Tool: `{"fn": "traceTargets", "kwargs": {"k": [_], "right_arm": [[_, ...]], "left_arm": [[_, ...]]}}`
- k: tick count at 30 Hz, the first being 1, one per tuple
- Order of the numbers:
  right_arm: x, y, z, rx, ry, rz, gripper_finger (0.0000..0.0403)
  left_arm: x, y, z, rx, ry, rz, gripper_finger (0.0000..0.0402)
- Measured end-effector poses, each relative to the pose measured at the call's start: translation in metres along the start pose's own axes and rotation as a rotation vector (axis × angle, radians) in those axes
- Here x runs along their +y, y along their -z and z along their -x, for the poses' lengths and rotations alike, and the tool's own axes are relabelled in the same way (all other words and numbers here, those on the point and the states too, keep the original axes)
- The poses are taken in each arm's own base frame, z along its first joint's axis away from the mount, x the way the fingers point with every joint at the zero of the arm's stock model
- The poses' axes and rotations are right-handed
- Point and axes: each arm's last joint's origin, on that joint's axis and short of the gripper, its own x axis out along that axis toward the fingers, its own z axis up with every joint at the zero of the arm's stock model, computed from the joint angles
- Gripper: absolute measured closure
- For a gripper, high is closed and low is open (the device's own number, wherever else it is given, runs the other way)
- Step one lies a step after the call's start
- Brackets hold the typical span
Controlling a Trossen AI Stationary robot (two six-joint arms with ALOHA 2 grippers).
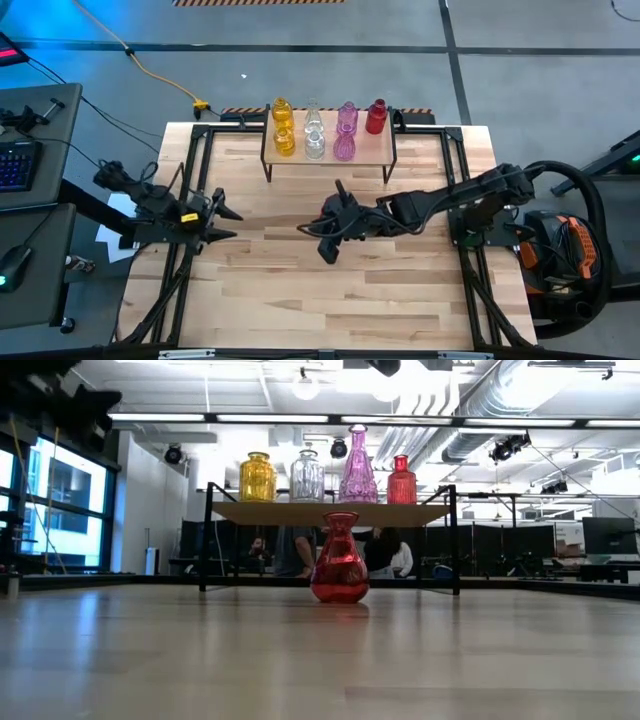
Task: Sort vases onto shelf
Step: Put the red vase on the shelf aligned with the other red vase
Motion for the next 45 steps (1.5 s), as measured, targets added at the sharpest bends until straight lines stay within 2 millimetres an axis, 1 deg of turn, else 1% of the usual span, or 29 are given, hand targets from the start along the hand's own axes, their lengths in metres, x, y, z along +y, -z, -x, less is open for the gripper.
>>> {"fn": "traceTargets", "kwargs": {"k": [5,11,15,23,30,40,45], "right_arm": [[-0.003,-0.002,-0.001,-0.004,0.009,-0.007,0.0331],[-0.003,-0.003,-0.001,-0.006,0.008,-0.008,0.0331],[-0.003,-0.003,-0.001,-0.006,0.007,-0.007,0.0331],[-0.005,-0.001,-0.001,0.015,0.018,-0.011,0.0331],[-0.014,0.010,0.001,0.097,0.140,-0.081,0.0331],[-0.023,0.020,0.004,0.188,0.245,-0.014,0.0332],[-0.023,0.019,0.004,0.181,0.249,0.006,0.0332]], "left_arm": [[0.004,0.019,-0.004,0.027,-0.010,0.001,0.0187],[0.006,0.033,-0.007,0.066,-0.029,-0.016,0.0187],[0.006,0.033,-0.007,0.062,-0.043,-0.049,0.0187],[0.007,0.033,-0.007,0.062,-0.047,-0.036,0.0187],[0.007,0.033,-0.007,0.062,-0.045,-0.035,0.0187],[0.007,0.033,-0.007,0.063,-0.045,-0.035,0.0187],[0.007,0.033,-0.007,0.063,-0.045,-0.034,0.0187]]}}
